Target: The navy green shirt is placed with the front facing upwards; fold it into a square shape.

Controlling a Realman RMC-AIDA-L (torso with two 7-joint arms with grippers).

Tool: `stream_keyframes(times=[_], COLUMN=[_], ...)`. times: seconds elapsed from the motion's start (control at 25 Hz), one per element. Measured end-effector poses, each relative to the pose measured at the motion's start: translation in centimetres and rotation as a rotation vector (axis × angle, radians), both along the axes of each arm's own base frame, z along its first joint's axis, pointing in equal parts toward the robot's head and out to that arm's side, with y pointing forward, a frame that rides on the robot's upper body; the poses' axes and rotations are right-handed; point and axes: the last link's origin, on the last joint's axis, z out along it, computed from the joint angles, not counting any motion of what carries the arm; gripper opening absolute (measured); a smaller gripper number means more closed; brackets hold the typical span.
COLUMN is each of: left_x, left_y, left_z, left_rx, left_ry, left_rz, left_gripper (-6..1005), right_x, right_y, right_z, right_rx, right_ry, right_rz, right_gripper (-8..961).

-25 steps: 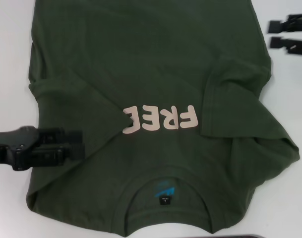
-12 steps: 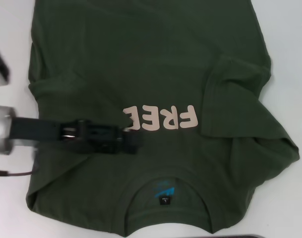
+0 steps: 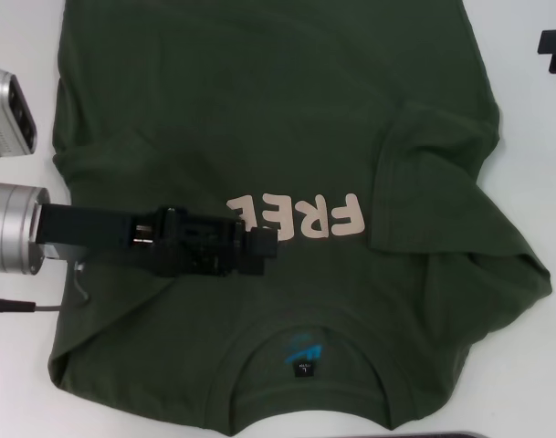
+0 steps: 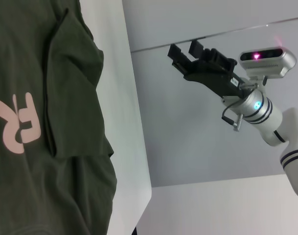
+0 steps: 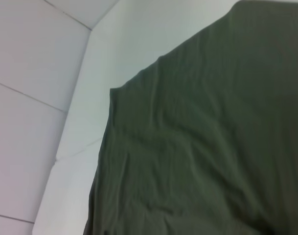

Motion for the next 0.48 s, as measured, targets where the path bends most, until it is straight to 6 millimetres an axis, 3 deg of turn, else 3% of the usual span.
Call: stream_keyframes(times=[0.28,0.48], left_x=[0.0,0.4], left_y=[0.2,1.0], left_z=[-0.5,-2.0], left_rx=[-0.005,-0.002], left_ry=[0.018,0.055], left_rz=[0.035,0.088], left_gripper=[560,560], right_x=[-0.2,-0.4], right_y=[0.1,0.1], right_z=[-0.2,-0.5], right_rx=[-0.010,-0.021], right_ry=[-0.002,0.000], right_rz=[0.004,0.008], right_gripper=[497,498])
